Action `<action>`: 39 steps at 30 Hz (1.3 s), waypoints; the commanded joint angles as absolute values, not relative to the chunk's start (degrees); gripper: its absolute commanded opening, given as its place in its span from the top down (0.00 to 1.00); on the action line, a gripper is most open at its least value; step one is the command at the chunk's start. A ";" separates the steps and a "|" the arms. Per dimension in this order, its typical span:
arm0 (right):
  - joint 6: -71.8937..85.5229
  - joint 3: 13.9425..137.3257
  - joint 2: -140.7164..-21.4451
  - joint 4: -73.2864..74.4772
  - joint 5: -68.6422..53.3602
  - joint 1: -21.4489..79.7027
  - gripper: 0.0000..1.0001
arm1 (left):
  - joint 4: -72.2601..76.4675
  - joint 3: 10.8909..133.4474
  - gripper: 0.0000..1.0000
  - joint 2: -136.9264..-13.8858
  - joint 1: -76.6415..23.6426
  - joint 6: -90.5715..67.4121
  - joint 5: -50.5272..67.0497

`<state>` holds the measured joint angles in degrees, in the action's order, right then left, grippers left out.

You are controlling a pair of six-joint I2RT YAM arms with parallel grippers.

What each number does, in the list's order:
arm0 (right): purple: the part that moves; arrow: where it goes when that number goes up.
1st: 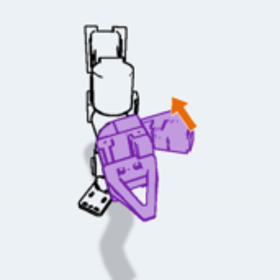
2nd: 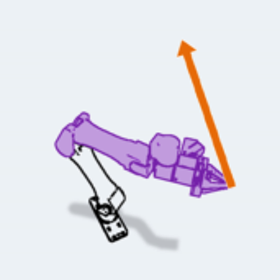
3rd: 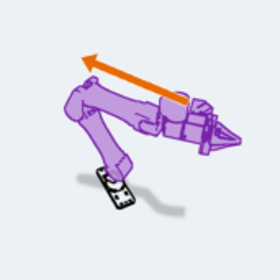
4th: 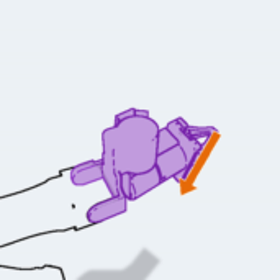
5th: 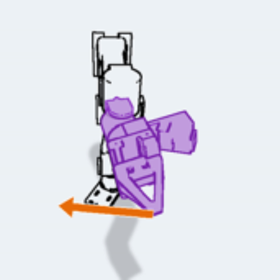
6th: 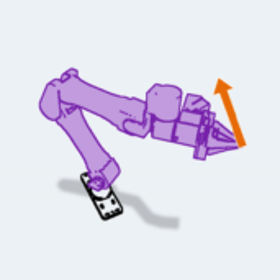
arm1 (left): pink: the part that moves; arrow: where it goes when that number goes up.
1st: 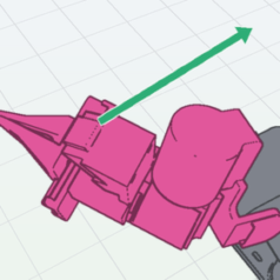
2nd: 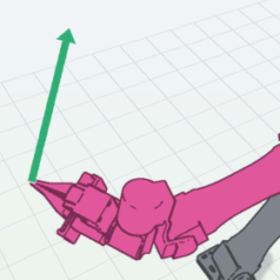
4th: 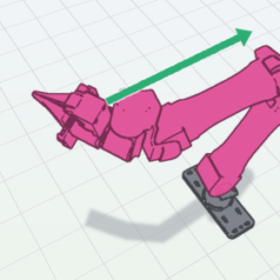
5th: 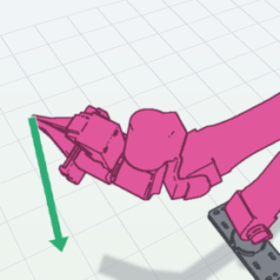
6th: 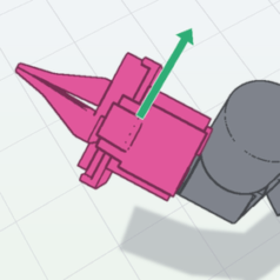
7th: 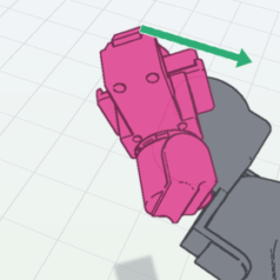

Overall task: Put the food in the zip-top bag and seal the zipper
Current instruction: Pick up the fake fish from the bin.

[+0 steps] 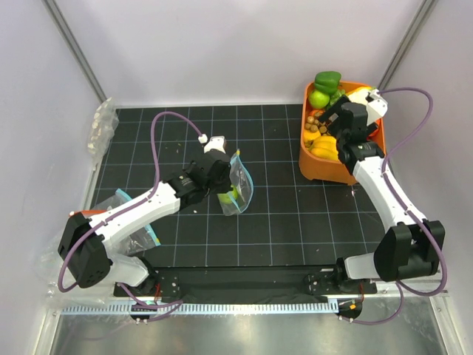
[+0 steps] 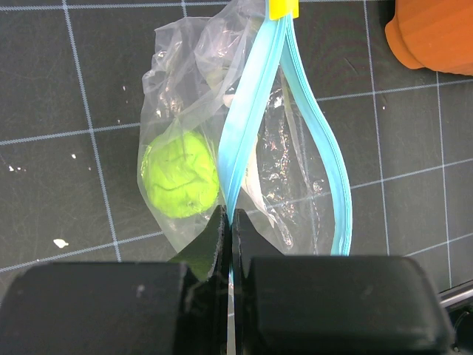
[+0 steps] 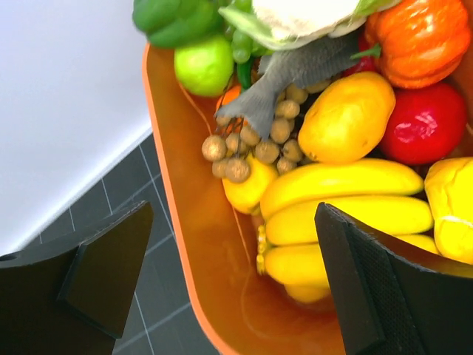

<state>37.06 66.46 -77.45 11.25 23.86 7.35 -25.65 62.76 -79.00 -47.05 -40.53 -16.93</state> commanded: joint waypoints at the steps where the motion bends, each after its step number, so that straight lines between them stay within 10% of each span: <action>1: 39.56 71.44 -79.52 8.00 24.87 6.15 0.00 | -24.96 64.07 1.00 -78.66 -46.76 -40.87 -16.44; 39: -14.32 95.09 -111.17 7.73 44.01 10.63 0.11 | -24.35 62.84 1.00 -74.35 -46.76 -40.43 -16.35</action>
<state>-8.80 90.04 -110.52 9.45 37.41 10.57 -25.61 62.76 -76.55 -47.05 -40.49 -15.29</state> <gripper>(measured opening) 0.902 0.017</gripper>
